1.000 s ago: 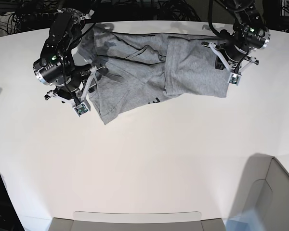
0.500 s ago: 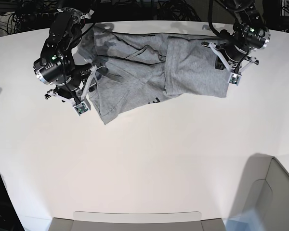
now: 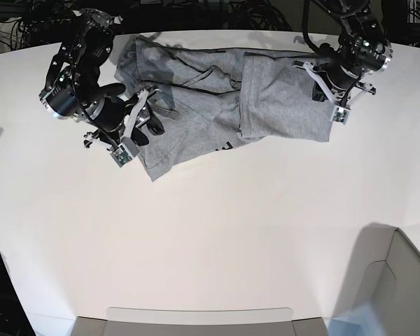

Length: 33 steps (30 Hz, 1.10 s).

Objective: Fold the T-shirt properly
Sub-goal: 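Grasp the folded shirt edge with the right gripper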

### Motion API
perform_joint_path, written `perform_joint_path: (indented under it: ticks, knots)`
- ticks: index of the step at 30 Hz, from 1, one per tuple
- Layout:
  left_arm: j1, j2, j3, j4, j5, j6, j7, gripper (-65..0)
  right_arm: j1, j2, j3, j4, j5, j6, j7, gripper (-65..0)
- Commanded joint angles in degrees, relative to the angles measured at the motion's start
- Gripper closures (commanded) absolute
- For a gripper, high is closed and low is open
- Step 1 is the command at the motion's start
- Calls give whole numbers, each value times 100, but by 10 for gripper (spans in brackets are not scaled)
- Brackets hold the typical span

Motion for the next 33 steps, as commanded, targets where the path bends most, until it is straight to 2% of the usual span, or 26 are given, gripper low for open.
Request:
perform_joint_path:
  ticks: [1,4,10,14,19,33]
  knots:
    - [-2,-31,2,87,-66,-8,-55,0,11,-28,150,82,49,62,42,-240]
    - [-2,-31,2,8,-66,-8,-55,0,-68,-133,625,-32,-74,62,42,-240]
    - [-2,-31,2,-98,-66,-8,-55,0,-86,-115,1469,-199,-338,62,42,-240]
    - [-2,-31,11,-98,-66,-8,-46,0,-51,25,1407,-727,-329,62,42,-240]
    - [-2,-31,11,-89,-66,-8,-46,0,-24,219,976,-1448,-321,62,42,-240]
    - [95,-40,11,-98,-66,-8,-38,0,187,227,932,-2705,-321,62,42,-240]
